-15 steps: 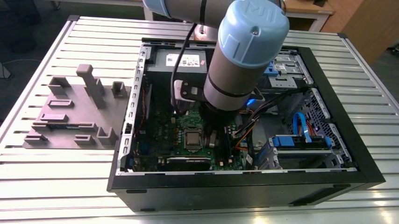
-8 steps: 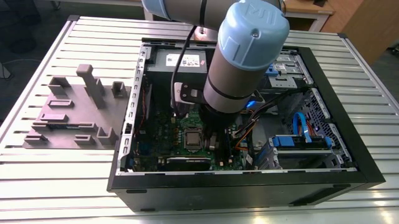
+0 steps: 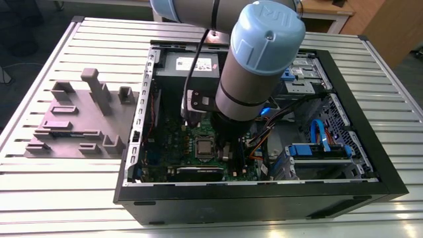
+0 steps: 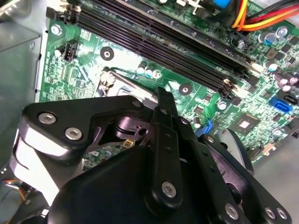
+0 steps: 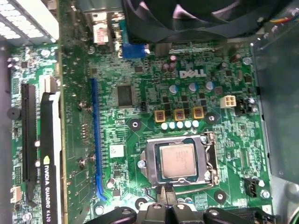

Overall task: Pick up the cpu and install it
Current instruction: 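Install the first cpu locking lever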

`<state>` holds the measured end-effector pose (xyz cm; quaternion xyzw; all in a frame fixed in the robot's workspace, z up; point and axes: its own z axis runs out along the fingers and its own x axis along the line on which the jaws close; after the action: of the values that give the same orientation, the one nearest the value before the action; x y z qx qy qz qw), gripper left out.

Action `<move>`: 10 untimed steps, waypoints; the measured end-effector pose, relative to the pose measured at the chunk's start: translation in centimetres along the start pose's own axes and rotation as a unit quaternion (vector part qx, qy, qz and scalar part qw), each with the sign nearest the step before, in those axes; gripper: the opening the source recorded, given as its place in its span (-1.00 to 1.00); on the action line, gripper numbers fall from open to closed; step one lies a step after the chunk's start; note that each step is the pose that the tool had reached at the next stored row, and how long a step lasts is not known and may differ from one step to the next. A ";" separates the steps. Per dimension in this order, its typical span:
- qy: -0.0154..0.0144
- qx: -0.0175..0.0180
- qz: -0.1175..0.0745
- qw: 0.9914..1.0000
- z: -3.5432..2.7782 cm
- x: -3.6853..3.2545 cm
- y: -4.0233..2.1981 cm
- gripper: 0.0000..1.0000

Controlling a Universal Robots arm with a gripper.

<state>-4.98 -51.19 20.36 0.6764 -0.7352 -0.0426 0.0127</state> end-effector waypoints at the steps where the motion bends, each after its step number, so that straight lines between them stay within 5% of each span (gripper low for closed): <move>1: 0.001 0.000 -0.007 1.000 0.02 0.00 0.00 -0.80; 5: 0.002 -0.001 -0.030 1.000 0.16 0.01 -0.01 -0.80; 10: 0.003 -0.001 -0.035 0.999 0.61 -0.02 -0.05 -0.80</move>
<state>-4.97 -51.15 19.74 0.7019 -0.7109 -0.0421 0.0142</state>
